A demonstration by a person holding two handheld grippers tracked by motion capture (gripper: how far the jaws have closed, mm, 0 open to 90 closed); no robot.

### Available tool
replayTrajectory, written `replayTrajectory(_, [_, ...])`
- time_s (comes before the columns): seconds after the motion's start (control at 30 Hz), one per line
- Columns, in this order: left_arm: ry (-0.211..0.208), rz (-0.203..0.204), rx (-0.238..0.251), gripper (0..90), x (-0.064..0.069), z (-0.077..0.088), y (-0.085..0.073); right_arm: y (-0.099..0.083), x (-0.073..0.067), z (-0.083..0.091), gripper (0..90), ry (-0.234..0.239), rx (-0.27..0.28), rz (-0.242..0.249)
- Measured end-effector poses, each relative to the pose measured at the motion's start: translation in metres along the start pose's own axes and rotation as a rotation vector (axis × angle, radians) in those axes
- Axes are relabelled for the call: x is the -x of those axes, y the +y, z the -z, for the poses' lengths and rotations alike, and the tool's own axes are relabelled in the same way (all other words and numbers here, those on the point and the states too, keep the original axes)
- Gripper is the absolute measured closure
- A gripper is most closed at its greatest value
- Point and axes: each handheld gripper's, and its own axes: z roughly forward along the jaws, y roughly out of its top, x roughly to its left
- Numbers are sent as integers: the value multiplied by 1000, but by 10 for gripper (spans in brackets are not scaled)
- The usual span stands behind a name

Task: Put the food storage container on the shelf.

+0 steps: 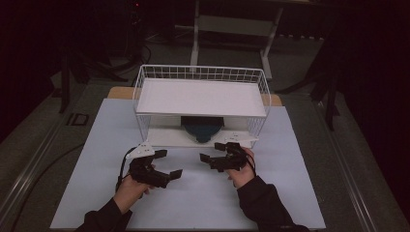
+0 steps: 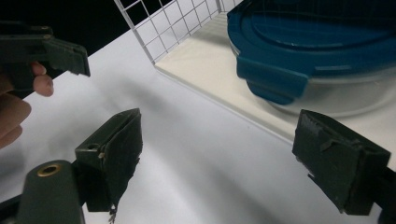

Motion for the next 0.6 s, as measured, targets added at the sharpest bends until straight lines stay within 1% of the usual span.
replayTrajectory(0.13, [-2, -16, 0, 0, 2, 2, -1, -8, -3, 13, 159, -10, 5, 16])
replayTrajectory(0.2, [-4, -17, 0, 0, 3, 2, -1, -13, -3, 19, 162, -11, 5, 8])
replayTrajectory(0.27, [-7, -15, 4, 0, 4, 3, -2, -18, -5, 25, 161, -23, -4, 15])
replayTrajectory(0.33, [-6, -20, -1, 0, 4, 3, -3, -22, -7, 30, 161, -30, -9, 25])
replayTrajectory(0.43, [-7, -19, -7, 0, 4, 3, -5, -29, -7, 39, 161, -34, -13, 23])
replayTrajectory(0.53, [-13, -18, -14, 0, 5, 2, -8, -36, -8, 45, 162, -47, -17, 36])
replayTrajectory(0.6, [-15, -17, -15, 0, 5, 2, -8, -40, -9, 50, 162, -51, -19, 33])
